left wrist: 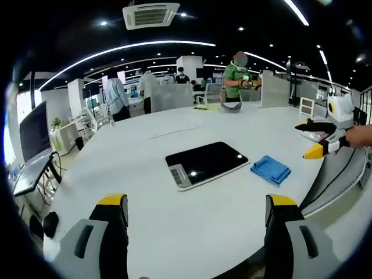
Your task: Wipe the mirror surface with the cleaning cloth until all visible marks leave the cleaned area.
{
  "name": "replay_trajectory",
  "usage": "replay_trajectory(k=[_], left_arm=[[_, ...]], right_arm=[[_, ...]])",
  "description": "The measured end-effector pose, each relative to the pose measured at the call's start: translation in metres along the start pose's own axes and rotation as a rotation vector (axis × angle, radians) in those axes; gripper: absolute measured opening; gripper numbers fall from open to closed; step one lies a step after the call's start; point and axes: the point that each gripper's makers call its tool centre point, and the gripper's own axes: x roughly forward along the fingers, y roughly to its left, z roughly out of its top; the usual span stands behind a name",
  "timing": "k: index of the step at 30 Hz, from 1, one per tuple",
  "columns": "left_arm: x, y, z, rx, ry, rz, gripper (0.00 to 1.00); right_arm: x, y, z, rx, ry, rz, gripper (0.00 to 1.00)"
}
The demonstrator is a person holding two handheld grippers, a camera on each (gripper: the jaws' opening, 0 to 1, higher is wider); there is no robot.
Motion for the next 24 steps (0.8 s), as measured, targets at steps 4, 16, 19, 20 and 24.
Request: replay_trajectory(k=[4,16,19,20,24], left_arm=[[0.0015,0.0043,0.0018,-0.003,-0.005,0.011,0.99],[0.0028,-0.0003,-0.0008,-0.003,0.004,0.016,0.99],[0.0038,0.0,0.0016,-0.004,-0.002,0.017,0.99],[0.0038,-0.0006,0.0026,-0.005,-0.005,0.016,0.99],[0.0051,-0.0029,0.0029,-0.001,0.0,0.005,0.99]], right_arm=[[0.0034,0.0012,-0.0003,-0.021,0.002,0.015,0.99],[0.0018,-0.0015,0.0002,0.02,-0.007,0.023,0.99],[0.0013,-0.0006,0.0018,0.032,-0.017,0.027,0.99],[0.0012,-0.0002,0.0019,0.027,-0.018,0.028,0.99],[0.0004,-0.0001,-0.0001,0.032,-0.013,0.027,0.99]])
